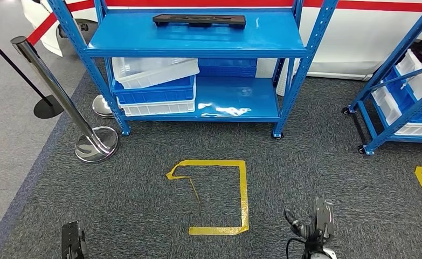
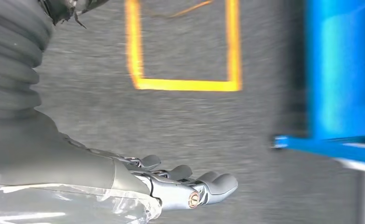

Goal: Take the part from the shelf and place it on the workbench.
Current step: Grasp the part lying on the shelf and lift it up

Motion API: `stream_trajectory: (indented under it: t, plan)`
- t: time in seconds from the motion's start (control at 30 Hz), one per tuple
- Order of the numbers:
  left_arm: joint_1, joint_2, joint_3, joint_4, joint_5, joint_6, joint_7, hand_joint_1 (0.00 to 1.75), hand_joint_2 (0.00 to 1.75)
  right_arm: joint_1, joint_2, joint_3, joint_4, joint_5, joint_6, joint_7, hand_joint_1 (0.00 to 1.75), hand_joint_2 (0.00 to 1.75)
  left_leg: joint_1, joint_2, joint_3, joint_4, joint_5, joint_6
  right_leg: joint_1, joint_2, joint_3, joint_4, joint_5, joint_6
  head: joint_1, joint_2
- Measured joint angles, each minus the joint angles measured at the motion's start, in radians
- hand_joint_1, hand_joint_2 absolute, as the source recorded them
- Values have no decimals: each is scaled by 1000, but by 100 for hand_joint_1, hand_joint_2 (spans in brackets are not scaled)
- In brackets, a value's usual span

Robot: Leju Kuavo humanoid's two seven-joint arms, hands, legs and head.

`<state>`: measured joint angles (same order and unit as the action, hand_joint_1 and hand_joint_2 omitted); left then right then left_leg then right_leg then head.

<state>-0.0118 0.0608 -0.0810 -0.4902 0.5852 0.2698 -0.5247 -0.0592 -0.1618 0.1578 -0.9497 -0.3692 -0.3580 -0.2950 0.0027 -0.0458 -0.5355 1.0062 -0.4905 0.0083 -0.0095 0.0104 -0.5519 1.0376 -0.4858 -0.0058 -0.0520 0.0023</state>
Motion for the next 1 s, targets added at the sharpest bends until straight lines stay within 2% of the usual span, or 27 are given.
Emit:
stream_trajectory:
  t: [0.2, 0.5, 0.53, 0.67, 1.0]
  plan:
    - [-27, 2, -52, 3, -8, 25, -11, 0, 0, -100, -14, 65, -108, 76, -16, 44, 0, 175, 0, 0, 0, 0, 0, 0, 0, 0, 0, 0, 0, 0, 0, 0]
    - [-31, 2, -73, 5, -16, 30, -5, 0, 0, -135, -14, 91, -138, 118, -13, 67, 0, 175, 0, 0, 0, 0, 1, 0, 0, 0, 0, 0, 0, 0, 0, 0]
    - [-32, 2, -83, 6, -21, 32, 0, 0, 0, -151, -14, 105, -151, 139, -8, 79, 0, 175, 0, 0, 0, 0, 1, 0, 0, 0, 0, 0, 0, 0, 0, 0]
    - [-42, 2, -179, 27, -78, 31, 71, 0, 0, -300, 10, 261, -237, 355, 68, 152, 0, 175, 0, -1, -3, 0, 1, 0, 0, -1, 2, 0, 0, 0, 0, 0]
    - [-46, 10, -298, 59, -150, -19, 174, 0, 0, -445, 77, 437, -281, 595, 148, 188, 0, 175, 0, -1, -4, 0, 1, 0, 0, -1, 3, 0, 0, 0, 0, 0]
